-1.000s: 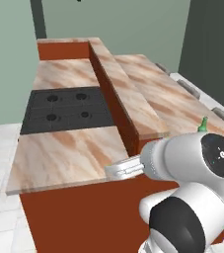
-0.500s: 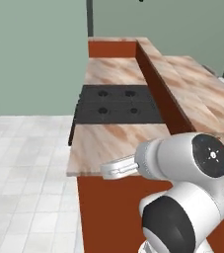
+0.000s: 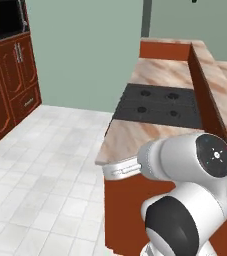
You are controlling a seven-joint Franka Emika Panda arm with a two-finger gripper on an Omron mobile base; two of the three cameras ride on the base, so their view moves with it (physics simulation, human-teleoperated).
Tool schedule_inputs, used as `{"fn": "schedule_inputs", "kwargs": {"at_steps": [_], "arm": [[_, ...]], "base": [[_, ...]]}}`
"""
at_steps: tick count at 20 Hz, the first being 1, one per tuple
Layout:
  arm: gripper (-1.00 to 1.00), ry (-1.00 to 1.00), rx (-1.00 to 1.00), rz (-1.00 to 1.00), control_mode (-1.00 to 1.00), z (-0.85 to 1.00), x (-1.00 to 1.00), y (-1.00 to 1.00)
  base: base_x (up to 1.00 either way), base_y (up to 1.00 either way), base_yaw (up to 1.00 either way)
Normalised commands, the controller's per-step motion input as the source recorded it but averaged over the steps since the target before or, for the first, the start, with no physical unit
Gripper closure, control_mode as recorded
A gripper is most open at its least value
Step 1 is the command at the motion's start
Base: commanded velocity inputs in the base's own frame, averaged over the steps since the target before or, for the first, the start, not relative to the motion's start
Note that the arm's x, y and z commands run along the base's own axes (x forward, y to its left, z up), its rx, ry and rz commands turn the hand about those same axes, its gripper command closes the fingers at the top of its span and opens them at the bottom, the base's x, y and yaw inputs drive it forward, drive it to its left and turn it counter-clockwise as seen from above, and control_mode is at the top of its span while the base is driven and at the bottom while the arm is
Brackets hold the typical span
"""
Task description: Get the candle and the beer from the cabinet and move them to the dining counter.
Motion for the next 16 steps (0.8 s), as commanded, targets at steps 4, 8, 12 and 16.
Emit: {"fn": "schedule_inputs", "kwargs": {"at_steps": [4,8,12,16], "arm": [[-1.0,0.0,0.0,0.0,1.0,0.0,0.0,0.0],[-1.0,0.0,0.0,0.0,1.0,0.0,0.0,0.0],[-1.0,0.0,0.0,0.0,1.0,0.0,0.0,0.0],[-1.0,0.0,0.0,0.0,1.0,0.0,0.0,0.0]], "base": [[-0.03,0.2,0.49],[0.0,0.3,0.49],[0.0,0.4,0.48],[0.0,0.5,0.5]]}}
